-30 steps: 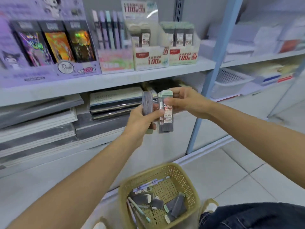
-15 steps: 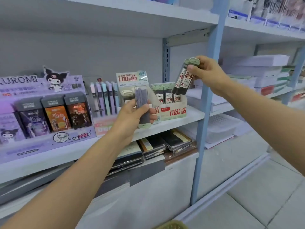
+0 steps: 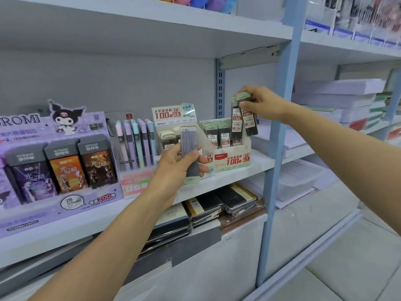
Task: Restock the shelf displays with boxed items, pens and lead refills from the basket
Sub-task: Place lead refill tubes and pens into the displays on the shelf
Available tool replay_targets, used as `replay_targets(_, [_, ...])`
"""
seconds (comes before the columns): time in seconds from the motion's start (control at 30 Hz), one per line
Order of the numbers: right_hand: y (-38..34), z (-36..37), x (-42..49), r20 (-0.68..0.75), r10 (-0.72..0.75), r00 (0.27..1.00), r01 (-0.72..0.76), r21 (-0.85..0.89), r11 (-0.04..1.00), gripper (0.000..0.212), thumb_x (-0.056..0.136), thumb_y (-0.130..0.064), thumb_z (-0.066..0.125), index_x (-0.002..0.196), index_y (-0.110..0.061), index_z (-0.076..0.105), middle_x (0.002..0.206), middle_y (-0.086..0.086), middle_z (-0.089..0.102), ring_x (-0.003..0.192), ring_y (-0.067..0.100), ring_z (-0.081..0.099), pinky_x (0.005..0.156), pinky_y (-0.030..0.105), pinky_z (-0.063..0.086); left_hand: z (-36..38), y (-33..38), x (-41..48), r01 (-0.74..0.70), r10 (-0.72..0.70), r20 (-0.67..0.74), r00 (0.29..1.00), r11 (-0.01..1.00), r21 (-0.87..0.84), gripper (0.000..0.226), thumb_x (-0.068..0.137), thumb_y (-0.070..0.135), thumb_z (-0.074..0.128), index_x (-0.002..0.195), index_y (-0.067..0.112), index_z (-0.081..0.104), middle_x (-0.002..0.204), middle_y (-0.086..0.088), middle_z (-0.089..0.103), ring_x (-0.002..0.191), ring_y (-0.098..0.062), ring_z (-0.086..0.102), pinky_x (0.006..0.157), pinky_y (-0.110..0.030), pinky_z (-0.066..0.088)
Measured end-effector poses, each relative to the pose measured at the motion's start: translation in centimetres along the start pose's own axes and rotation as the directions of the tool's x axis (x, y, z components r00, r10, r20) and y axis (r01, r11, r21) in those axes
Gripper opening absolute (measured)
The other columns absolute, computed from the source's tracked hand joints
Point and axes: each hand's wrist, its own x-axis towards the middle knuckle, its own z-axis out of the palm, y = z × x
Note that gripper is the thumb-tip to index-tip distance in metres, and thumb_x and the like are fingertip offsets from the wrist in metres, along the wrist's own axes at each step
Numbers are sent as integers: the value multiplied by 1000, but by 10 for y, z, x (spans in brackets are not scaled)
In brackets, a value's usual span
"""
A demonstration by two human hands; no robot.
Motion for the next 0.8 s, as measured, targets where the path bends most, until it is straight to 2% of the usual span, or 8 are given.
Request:
replay_targets(0.1, [1,1,4,11,24,1000,-25,23,999,18,99,-13,50,117,-11,54,106,14,67,101,26,64,87,42,54,0,0,1,-3,3,7,1000,1000,-7,17,97,14,53,113,13,60,78,-1,74,73,-18,71,71,-29,59])
replay_targets(0.2, [4,1,5,26,32,999,-33,58,998,17,99,-14,50,115,-15,54,100,6,67,95,18,65,77,29,53,0,1,0,-6,6,11,1000,1000,-16,16,98,13,52,112,13,60,77,-1,74,72,-17,71,68,-27,58])
replay_targets(0.3, [10,-5,0,-21,18,1000,-15,152,988,16,99,-13,50,114,-18,54,97,2,67,91,15,64,71,23,51,1,4,1,-13,14,15,1000,999,-34,14,98,11,52,109,14,59,74,0,74,69,-17,71,66,-26,59])
replay_targets(0.4, [16,-11,-7,-57,19,998,-1,293,956,17,99,-16,51,116,-17,56,98,3,68,93,17,66,78,29,53,5,6,3,-20,19,-13,1000,998,-54,11,98,10,51,105,14,59,68,2,71,64,-14,69,67,-29,60])
replay_targets(0.5, [11,-11,-16,109,-12,994,-37,437,899,21,98,-17,52,118,-14,59,100,3,70,98,19,68,83,31,53,16,10,7,-52,53,-61,997,998,23,8,94,16,60,101,19,59,74,1,70,68,-12,68,67,-27,58])
replay_targets(0.6, [-1,2,-24,231,-104,967,-37,535,844,22,98,-16,51,119,-11,58,101,3,70,101,19,67,84,29,54,33,13,10,-71,82,-82,993,988,135,24,83,28,74,101,21,60,86,2,72,77,-10,69,63,-22,54])
replay_targets(0.73, [-9,13,-27,219,-173,960,9,596,803,32,96,-18,55,126,-8,58,104,3,71,102,20,66,88,30,55,49,17,11,-71,80,-117,990,994,82,23,78,20,79,90,28,60,88,6,70,79,-9,68,56,-16,53])
replay_targets(0.8, [-5,6,-23,129,-152,980,34,644,765,26,95,-15,57,120,-13,63,104,4,71,100,19,67,83,27,55,46,18,13,-76,86,-169,982,995,68,25,78,18,78,90,30,60,88,6,69,79,-10,68,55,-17,54])
